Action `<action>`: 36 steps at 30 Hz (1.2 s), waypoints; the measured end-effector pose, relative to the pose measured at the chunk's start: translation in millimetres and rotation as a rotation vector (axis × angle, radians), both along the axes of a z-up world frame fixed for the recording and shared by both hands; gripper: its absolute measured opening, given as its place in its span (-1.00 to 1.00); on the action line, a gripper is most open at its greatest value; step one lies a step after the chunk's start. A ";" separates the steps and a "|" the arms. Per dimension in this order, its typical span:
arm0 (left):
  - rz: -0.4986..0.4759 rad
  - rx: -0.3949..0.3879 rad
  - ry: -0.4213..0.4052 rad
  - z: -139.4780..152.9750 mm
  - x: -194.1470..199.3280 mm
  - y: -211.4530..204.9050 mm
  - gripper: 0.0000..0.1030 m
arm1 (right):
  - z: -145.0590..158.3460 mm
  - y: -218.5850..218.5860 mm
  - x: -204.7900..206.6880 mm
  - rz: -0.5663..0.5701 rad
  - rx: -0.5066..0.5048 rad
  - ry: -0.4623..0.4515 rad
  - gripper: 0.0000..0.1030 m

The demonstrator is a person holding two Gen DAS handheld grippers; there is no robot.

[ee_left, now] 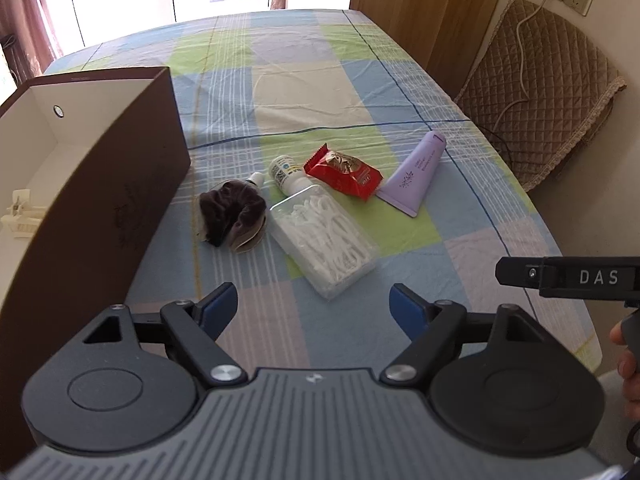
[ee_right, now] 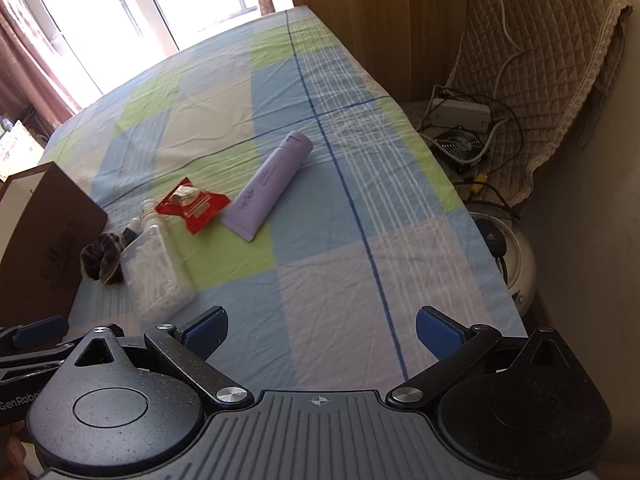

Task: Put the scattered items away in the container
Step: 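Grasp the clear floss-pick box with the left tool while the right tool grasps the lilac tube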

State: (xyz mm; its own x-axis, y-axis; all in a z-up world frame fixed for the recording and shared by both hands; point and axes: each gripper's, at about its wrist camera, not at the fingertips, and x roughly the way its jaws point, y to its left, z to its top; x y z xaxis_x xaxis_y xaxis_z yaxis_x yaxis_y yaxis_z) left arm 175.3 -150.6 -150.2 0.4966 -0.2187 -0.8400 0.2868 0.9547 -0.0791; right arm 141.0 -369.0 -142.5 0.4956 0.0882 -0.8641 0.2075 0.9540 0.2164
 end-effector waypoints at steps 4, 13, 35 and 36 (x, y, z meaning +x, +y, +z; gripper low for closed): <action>0.027 0.002 0.006 -11.9 19.7 -12.6 0.56 | -6.4 -12.3 20.3 -0.021 0.029 0.002 1.00; 0.049 0.034 0.032 -40.1 63.0 -35.4 0.39 | -8.4 -26.3 58.3 -0.049 0.077 -0.014 1.00; 0.016 0.029 0.086 -40.9 15.1 35.9 0.01 | -46.0 19.2 129.7 0.113 -0.046 -0.052 -0.33; 0.014 0.030 0.089 -40.6 13.2 38.5 0.00 | -46.3 20.3 123.1 0.140 -0.046 -0.049 -0.34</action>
